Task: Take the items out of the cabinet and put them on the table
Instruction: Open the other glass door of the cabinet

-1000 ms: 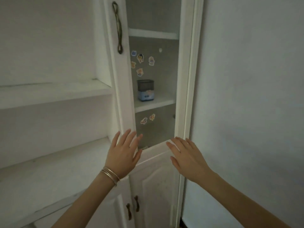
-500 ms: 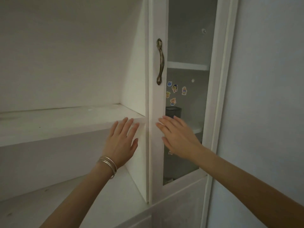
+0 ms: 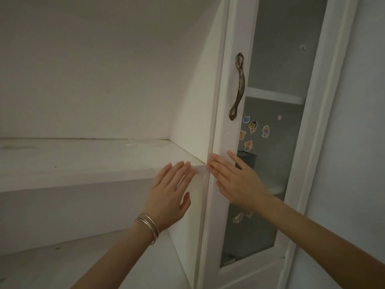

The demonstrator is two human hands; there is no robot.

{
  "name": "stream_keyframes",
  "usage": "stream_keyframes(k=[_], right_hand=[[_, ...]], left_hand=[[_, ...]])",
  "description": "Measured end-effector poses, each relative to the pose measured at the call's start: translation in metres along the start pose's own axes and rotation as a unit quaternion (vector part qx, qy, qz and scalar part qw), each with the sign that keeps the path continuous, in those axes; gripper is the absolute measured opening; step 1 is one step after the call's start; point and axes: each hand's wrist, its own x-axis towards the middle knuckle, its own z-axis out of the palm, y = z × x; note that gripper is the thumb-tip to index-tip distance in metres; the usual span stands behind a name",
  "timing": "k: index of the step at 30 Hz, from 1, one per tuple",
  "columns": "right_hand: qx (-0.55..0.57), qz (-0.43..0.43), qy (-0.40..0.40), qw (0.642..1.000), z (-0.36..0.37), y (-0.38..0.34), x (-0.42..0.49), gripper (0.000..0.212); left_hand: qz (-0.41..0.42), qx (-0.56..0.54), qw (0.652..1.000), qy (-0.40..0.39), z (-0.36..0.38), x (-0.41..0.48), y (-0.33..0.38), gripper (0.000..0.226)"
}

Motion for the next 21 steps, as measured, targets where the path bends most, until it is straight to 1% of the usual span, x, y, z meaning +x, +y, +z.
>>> stream_keyframes(k=[4, 8, 11, 16, 21], right_hand=[[-0.035, -0.039, 0.025, 0.998, 0.005, 0.010, 0.000, 0.040], [-0.035, -0.051, 0.032, 0.998, 0.003, 0.013, 0.001, 0.039], [-0.042, -0.050, 0.011, 0.998, 0.000, 0.013, 0.000, 0.040], [-0.062, -0.044, -0.049, 0.996, -0.012, 0.012, -0.002, 0.044], [-0.071, -0.040, -0.073, 0.994, -0.024, 0.009, 0.001, 0.045]], left_hand=[[0.003, 0.021, 1.000, 0.011, 0.005, -0.001, -0.002, 0.056], [-0.011, 0.027, 1.000, 0.009, 0.002, 0.000, 0.000, 0.056], [-0.021, 0.030, 0.999, -0.001, -0.001, 0.000, 0.003, 0.057], [-0.032, 0.032, 0.999, -0.001, -0.003, 0.001, 0.005, 0.059], [-0.026, 0.029, 0.999, -0.023, -0.008, 0.001, 0.001, 0.061]])
